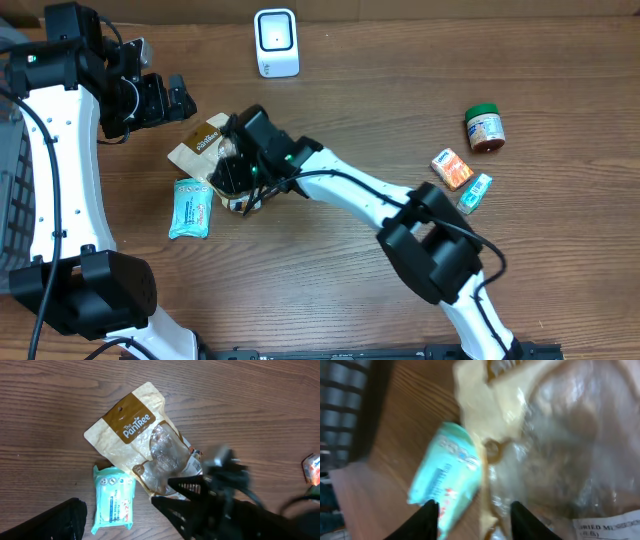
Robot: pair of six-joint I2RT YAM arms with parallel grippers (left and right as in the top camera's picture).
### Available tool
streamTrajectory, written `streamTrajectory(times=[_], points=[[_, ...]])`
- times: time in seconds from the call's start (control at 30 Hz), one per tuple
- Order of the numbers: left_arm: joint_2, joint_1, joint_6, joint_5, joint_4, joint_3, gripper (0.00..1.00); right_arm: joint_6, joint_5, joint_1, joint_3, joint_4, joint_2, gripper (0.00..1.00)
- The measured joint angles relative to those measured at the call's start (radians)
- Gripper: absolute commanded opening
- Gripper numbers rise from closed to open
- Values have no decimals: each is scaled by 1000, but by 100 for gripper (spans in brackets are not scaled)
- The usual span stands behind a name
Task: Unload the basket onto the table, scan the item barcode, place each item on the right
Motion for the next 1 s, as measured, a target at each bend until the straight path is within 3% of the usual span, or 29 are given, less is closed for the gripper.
streamTrajectory(times=[0.3, 0.5, 0.67, 0.8, 0.87, 1.0], points=[[0, 0, 0, 0, 0, 0, 100, 38, -10, -10, 12, -141, 21, 48], [0, 0, 0, 0, 0, 0, 99, 14, -30, -91, 39, -360, 21, 51], [0, 0, 0, 0, 0, 0, 100, -188, -18, -196, 86, -595, 21, 55], [0, 0, 0, 0, 0, 0, 100, -398, 58, -276, 136, -734, 21, 70], [0, 0, 0, 0, 0, 0, 100, -538, 136, -309, 171, -794, 21, 70], [0, 0, 0, 0, 0, 0, 100, -576, 217, -332, 222, -800, 22, 69]])
